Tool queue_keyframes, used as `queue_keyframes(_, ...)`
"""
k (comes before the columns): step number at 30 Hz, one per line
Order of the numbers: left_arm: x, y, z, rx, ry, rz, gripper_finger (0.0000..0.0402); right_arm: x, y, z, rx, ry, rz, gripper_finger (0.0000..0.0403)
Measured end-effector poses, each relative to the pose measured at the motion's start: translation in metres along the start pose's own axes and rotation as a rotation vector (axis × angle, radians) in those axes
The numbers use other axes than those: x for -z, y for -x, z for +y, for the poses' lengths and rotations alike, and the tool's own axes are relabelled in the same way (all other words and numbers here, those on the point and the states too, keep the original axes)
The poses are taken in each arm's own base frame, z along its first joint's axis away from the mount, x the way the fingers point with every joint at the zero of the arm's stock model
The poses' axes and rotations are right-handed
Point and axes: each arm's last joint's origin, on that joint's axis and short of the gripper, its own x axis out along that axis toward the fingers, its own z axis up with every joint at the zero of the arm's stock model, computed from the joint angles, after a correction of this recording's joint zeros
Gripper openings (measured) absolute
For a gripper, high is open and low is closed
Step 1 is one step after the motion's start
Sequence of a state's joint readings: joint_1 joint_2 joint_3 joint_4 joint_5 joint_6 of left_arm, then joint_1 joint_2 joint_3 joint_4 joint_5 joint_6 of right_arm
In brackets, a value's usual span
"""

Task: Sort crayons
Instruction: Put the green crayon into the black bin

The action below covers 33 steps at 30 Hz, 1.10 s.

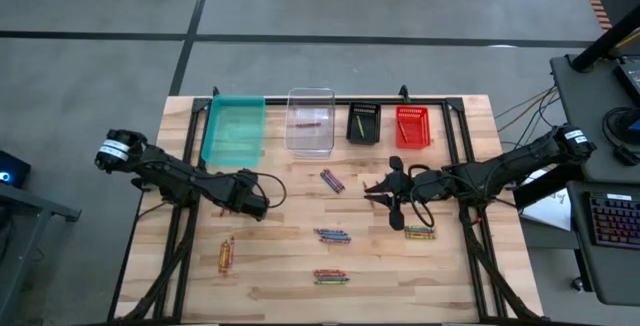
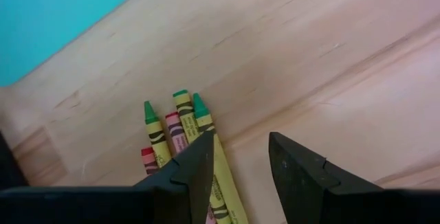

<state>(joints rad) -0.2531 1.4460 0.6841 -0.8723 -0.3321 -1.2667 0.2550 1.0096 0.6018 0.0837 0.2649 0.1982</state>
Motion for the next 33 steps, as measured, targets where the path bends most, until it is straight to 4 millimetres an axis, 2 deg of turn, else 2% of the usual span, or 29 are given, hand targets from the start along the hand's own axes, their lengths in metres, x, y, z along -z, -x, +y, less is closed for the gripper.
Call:
queue_keyframes(18, 0.005, -0.012, 0.001, 0.051, 0.021, -0.007, 0.0123, 0.000, 0.000, 0.000, 0.009, 0.000, -0.002, 0.0059)
queue_keyframes(28, 0.000, -0.004, -0.007, 0.097, 0.004, 0.002, 0.0123, 0.000, 0.000, -0.001, 0.025, -0.001, -0.005, 0.0059)
queue_keyframes(33, 0.002, -0.002, 0.000, 0.019, 0.004, 0.033, 0.0123, 0.000, 0.000, -0.001, 0.025, -0.002, -0.006, 0.0059)
